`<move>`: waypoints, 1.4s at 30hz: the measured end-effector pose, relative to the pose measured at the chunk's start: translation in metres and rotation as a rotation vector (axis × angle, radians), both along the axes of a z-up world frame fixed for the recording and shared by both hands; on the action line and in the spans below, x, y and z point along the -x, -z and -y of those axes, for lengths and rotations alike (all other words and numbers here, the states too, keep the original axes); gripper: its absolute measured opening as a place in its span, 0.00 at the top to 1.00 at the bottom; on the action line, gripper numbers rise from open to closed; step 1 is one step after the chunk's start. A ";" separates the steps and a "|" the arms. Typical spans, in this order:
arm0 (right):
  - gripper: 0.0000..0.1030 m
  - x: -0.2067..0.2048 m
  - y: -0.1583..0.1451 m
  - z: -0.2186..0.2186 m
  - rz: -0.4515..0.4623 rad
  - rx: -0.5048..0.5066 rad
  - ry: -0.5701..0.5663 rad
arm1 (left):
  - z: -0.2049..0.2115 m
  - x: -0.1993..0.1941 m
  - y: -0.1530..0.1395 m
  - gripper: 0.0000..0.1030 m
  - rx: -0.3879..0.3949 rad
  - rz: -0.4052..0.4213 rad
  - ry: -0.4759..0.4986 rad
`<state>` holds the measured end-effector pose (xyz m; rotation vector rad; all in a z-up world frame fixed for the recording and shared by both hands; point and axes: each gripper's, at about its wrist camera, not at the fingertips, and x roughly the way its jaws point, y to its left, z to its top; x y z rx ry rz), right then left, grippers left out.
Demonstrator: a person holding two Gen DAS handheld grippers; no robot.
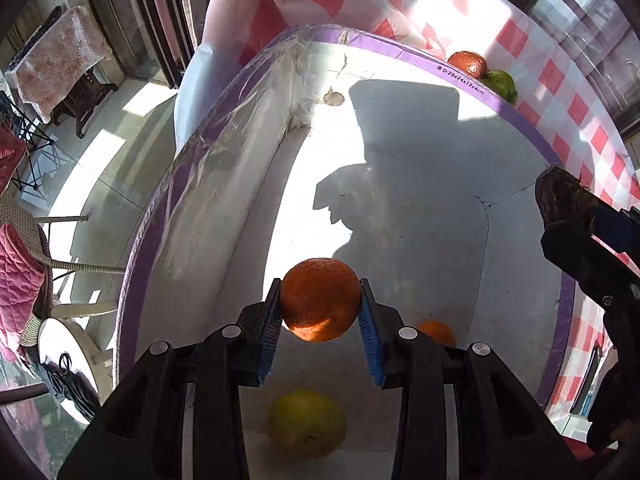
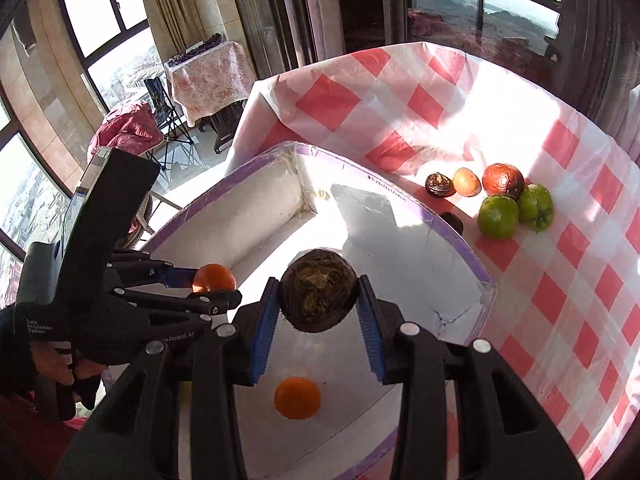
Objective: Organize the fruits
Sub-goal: 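Lower the orange into the box with the left tool while the right tool drops the dried fruit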
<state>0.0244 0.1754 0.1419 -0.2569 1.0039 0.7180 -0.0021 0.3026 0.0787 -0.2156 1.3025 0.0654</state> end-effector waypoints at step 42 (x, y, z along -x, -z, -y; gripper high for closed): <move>0.25 -0.041 0.097 -0.058 -0.230 0.354 0.064 | 0.003 0.008 0.065 0.29 -0.018 -0.202 0.051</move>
